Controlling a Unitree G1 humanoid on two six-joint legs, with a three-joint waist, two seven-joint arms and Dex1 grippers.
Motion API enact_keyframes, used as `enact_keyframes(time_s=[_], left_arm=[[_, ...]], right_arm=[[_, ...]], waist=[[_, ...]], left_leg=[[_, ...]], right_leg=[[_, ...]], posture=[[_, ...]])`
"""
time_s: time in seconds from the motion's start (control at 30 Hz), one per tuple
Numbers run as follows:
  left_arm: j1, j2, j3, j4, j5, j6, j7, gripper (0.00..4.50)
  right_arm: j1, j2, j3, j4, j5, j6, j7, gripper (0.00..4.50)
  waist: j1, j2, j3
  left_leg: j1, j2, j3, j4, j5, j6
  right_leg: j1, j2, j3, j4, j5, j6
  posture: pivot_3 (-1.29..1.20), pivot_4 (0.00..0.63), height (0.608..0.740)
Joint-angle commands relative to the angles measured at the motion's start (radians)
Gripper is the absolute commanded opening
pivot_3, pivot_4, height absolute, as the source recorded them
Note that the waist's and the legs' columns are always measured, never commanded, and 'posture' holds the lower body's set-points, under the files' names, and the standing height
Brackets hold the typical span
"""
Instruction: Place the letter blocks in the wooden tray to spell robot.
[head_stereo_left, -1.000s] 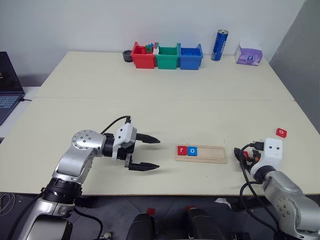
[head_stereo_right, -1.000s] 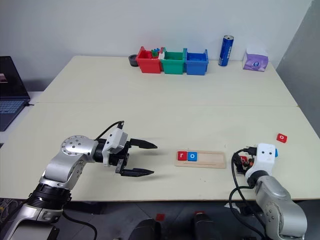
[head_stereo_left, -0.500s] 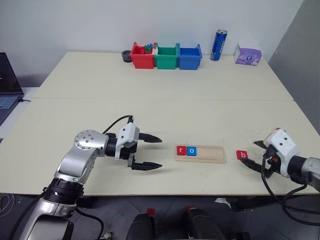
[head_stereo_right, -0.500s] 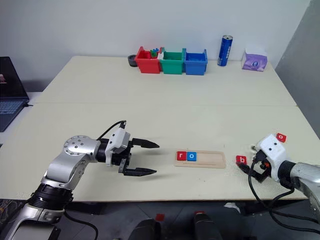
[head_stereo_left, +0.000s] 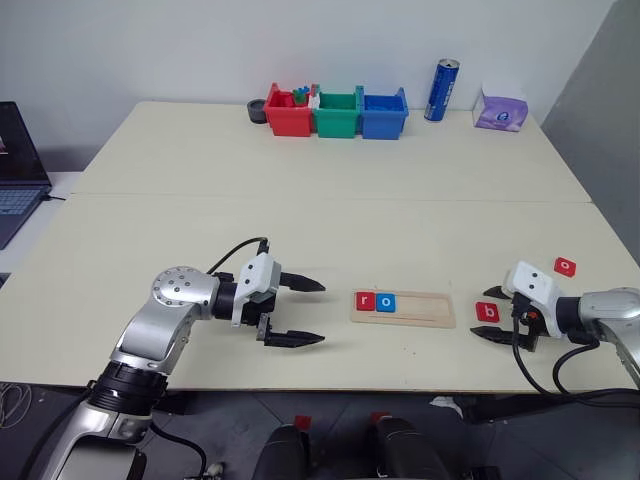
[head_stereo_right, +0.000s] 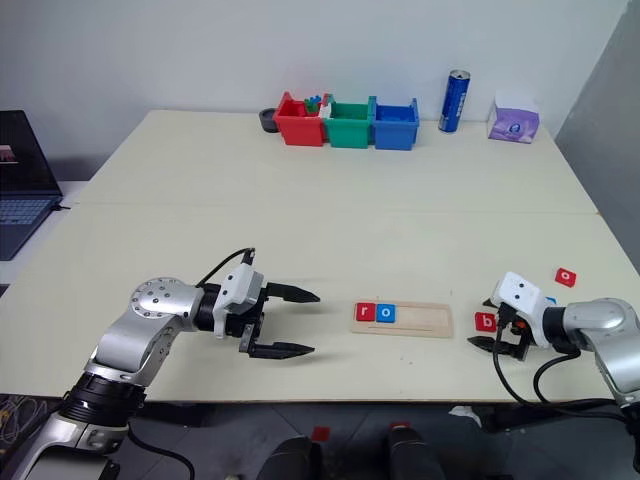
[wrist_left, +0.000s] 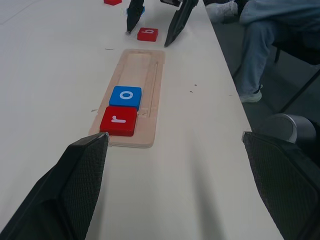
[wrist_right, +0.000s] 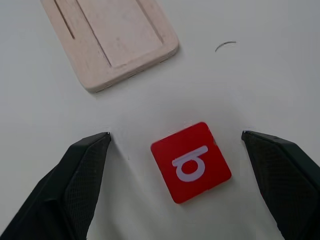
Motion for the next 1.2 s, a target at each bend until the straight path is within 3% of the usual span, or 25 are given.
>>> enact_keyframes(time_s=[0.03,0.07,0.17,0.4,0.43,0.57,0.7,0.93,1.2], left_arm=[[-0.004,0.008,0.009,-0.043,-0.002,-0.011,0.005,4.5],[-0.008,0.006,0.007,-0.043,-0.001,-0.008,0.007,4.5],[-0.018,0.003,0.005,-0.044,-0.002,0.001,0.012,4.5],[-0.021,0.011,0.011,-0.054,-0.005,0.016,0.017,4.5],[-0.02,0.013,0.012,-0.056,-0.005,0.016,0.017,4.5],[0.002,0.026,0.027,-0.052,-0.008,0.007,0.019,4.5],[0.03,0.038,0.034,-0.042,-0.005,-0.018,0.014,4.5],[0.054,0.046,0.032,-0.016,0.008,-0.064,0.015,4.5],[0.072,0.048,0.037,-0.005,0.015,-0.094,0.015,4.5]], right_arm=[[-0.022,-0.022,0.011,0.028,-0.021,-0.009,0.044,4.47],[-0.026,-0.02,0.012,0.034,-0.024,-0.008,0.048,4.47],[-0.032,-0.013,0.012,0.043,-0.028,-0.006,0.052,3.92],[-0.039,-0.031,-0.036,-0.013,0.004,0.018,0.064,1.56],[-0.04,-0.038,-0.043,-0.028,0.012,0.025,0.07,1.46],[-0.053,-0.038,-0.068,-0.232,0.125,0.146,0.093,1.47],[-0.105,0.018,0.004,-0.351,0.137,0.233,0.042,1.47],[-0.22,0.136,0.159,-0.309,0.06,0.302,-0.043,1.47],[-0.28,0.174,0.241,-0.226,-0.004,0.267,-0.047,1.47]], waist=[[0.0,0.0,0.0],[0.0,0.0,0.0],[0.0,0.0,0.0],[0.0,0.0,0.0],[0.0,0.0,0.0],[-0.001,0.001,0.001],[-0.004,0.001,0.001],[0.002,0.001,0.001],[0.002,0.001,0.001]], left_leg=[[0.0,0.0,0.0,0.0,0.0,0.0],[0.0,0.0,0.0,0.0,0.0,0.0],[0.0,0.0,0.0,0.0,0.0,0.0],[0.0,0.0,0.0,0.0,0.0,0.0],[0.0,0.0,0.0,0.0,0.0,0.0],[0.0,0.0,-0.001,0.0,0.0,0.0],[0.001,0.001,-0.003,0.0,0.0,0.0],[0.0,0.0,-0.002,0.0,0.0,0.0],[-0.001,0.0,-0.002,0.0,0.0,0.0]], right_leg=[[0.0,0.0,0.0,0.0,0.0,0.0],[0.0,0.0,0.0,0.0,0.0,0.0],[0.0,0.0,0.0,0.0,0.0,0.0],[0.0,0.0,0.0,0.0,0.0,0.0],[0.0,0.0,0.0,0.0,0.0,0.0],[0.0,0.0,0.0,0.0,0.0,0.0],[0.0,0.0,0.0,0.001,0.0,0.0],[0.0,-0.002,0.0,0.0,0.0,0.0],[-0.001,-0.002,-0.002,0.0,0.002,-0.004]], posture=[[0.0,0.15,0.74],[0.0,0.15,0.74],[0.0,0.15,0.74],[0.0,0.15,0.74],[0.0,0.15,0.74],[0.0,0.15,0.74],[0.0,0.15,0.74],[0.0,0.15,0.74],[0.0,0.15,0.74]])
